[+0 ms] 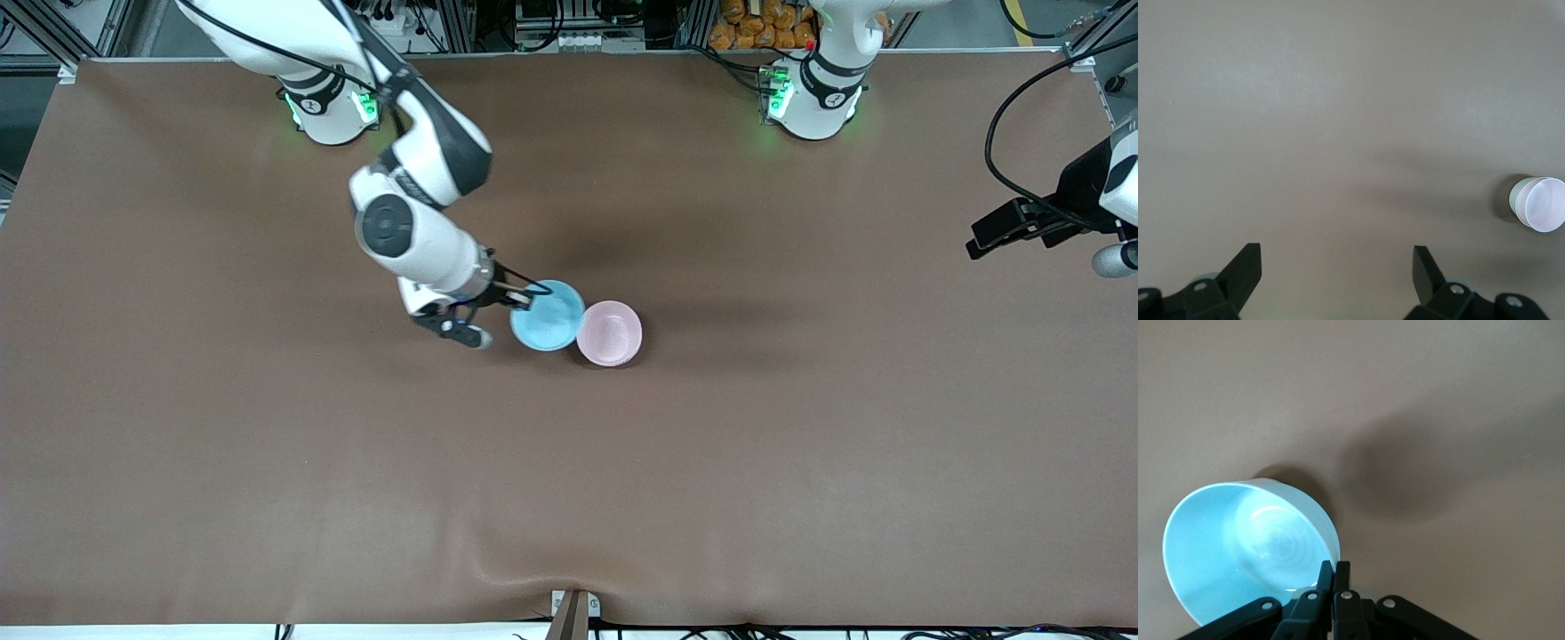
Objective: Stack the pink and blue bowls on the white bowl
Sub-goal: 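Carry the blue bowl with the right gripper onto the pink bowl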
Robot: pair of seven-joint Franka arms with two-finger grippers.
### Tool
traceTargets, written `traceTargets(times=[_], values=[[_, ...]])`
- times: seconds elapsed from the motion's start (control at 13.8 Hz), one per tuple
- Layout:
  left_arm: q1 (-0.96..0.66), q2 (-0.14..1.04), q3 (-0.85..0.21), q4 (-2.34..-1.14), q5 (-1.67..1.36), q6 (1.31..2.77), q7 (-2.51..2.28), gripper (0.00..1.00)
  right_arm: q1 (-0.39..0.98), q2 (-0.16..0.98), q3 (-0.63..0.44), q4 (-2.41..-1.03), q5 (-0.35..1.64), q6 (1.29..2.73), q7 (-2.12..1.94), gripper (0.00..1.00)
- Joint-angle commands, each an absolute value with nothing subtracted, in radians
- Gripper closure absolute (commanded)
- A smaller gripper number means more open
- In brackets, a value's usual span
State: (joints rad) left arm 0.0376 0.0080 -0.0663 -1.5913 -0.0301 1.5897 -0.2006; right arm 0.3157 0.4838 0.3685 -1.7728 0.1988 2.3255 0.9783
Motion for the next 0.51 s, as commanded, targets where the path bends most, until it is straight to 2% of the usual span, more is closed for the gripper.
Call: traceTargets(times=[0.0, 0.14, 0.43], values=[[0.045, 0.003, -0.067, -1.598, -0.040, 1.597, -0.176, 0.00, 0.377, 0.595, 0.359, -1.633, 0.192, 2.325, 1.106, 1.00], [0.046, 0.002, -0.067, -1.601, -0.040, 1.595, -0.176, 0.00, 0.423, 0.646, 0.347, -1.565, 0.128, 2.321, 1.202, 1.00], [0.048, -0.002, -0.067, -1.608, -0.038, 1.595, -0.176, 0.00, 0.440, 0.669, 0.345, -1.565, 0.091, 2.327, 1.232, 1.00]])
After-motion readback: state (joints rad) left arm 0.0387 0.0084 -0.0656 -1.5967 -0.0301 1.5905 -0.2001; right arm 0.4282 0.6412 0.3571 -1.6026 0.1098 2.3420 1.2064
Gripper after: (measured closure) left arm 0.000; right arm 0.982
